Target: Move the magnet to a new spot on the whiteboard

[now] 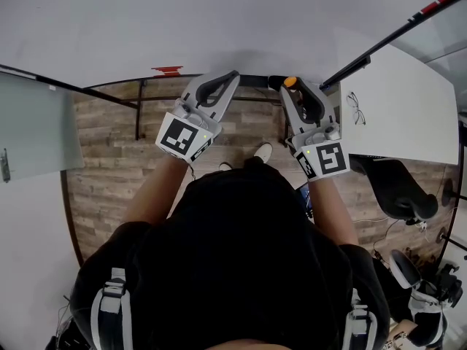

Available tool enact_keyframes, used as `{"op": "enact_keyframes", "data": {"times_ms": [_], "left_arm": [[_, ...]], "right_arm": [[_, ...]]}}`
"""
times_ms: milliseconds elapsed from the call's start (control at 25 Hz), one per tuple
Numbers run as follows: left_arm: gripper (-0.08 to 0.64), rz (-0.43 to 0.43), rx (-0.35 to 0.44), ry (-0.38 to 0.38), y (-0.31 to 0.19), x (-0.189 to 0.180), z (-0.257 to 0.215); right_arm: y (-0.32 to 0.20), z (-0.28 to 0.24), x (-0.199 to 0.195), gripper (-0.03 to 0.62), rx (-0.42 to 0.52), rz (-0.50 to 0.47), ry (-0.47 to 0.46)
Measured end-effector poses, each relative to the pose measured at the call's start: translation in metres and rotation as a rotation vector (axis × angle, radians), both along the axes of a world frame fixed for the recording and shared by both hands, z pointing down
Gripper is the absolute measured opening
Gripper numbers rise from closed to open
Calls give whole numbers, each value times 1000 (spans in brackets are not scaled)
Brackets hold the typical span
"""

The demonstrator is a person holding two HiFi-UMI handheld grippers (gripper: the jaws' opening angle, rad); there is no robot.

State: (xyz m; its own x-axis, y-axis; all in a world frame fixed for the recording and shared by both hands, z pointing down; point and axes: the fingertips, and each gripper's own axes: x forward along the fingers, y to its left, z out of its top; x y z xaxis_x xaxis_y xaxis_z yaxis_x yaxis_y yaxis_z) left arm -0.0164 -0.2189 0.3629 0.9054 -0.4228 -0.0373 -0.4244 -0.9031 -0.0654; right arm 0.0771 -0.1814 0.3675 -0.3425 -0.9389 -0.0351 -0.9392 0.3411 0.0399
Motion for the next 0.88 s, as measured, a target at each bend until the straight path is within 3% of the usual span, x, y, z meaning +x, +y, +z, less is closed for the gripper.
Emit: {"op": "enact_keyframes", "data": {"times_ms": [400, 880], "left_arm": [[5, -52, -11, 14, -17, 9, -9], [5, -196, -13, 15, -48, 7, -28]], "right_arm": [[-22, -11, 10, 117, 28, -29, -1], [-67, -31, -14, 117, 76, -210, 44]]}}
